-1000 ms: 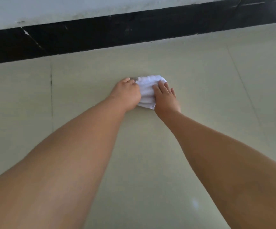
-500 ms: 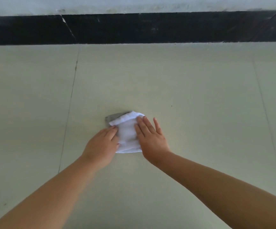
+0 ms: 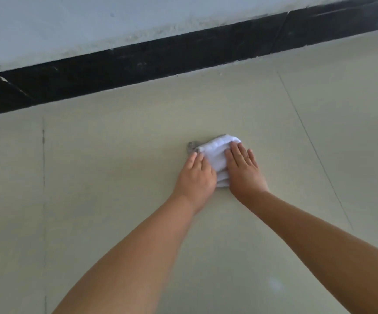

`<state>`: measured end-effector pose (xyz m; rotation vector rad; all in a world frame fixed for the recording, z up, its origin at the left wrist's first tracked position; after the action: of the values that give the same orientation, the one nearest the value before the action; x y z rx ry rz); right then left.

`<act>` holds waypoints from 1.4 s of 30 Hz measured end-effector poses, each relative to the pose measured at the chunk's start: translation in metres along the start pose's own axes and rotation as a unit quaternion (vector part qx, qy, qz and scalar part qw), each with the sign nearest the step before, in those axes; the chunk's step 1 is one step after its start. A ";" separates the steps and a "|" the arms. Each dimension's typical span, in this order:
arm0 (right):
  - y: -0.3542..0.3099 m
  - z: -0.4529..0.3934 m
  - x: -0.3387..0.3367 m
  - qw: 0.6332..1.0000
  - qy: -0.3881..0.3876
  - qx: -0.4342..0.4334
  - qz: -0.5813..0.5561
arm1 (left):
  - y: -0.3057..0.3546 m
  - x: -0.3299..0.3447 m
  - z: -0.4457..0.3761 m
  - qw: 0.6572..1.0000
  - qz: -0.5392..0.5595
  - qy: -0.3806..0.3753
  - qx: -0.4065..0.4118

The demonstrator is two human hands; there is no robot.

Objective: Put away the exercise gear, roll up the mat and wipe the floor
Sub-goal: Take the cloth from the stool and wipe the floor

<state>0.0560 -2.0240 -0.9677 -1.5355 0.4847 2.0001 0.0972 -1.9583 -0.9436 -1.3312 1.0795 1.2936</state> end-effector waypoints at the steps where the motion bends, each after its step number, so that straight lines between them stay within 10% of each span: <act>1: -0.012 -0.007 0.004 1.000 -0.006 -0.020 -0.013 | -0.011 -0.001 0.004 1.000 -0.018 0.012 -0.008; 9: -0.071 -0.017 -0.014 0.991 0.034 -0.132 0.003 | -0.045 0.010 0.046 0.998 -0.032 0.057 -0.021; 19: 0.078 -0.075 -0.023 0.996 -0.040 0.066 0.047 | -0.010 0.010 -0.113 0.998 0.041 0.039 0.026; 26: 0.008 -0.137 -0.034 0.997 -0.065 0.004 0.038 | -0.088 0.010 -0.093 1.000 0.004 0.004 -0.020; 35: -0.092 -0.059 -0.011 0.993 -0.079 -0.090 -0.010 | -0.110 0.032 0.044 0.996 0.044 -0.051 -0.058; 42: -0.019 0.048 0.009 0.990 -0.069 -0.038 0.119 | -0.013 0.019 0.045 0.989 0.102 -0.026 0.104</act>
<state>0.0301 -1.9789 -0.9626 -1.4262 0.5618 2.3139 0.1038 -1.9113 -0.9611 -1.0473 1.3019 1.3166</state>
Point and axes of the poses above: each hand's wrist, its own z-axis away from the middle knuckle, its own x-axis out of the palm, y = z × x, the point moved 8 cm from there along -z, towards the middle knuckle, and after that the axes turned 12 degrees about x, right-handed, at the moved point
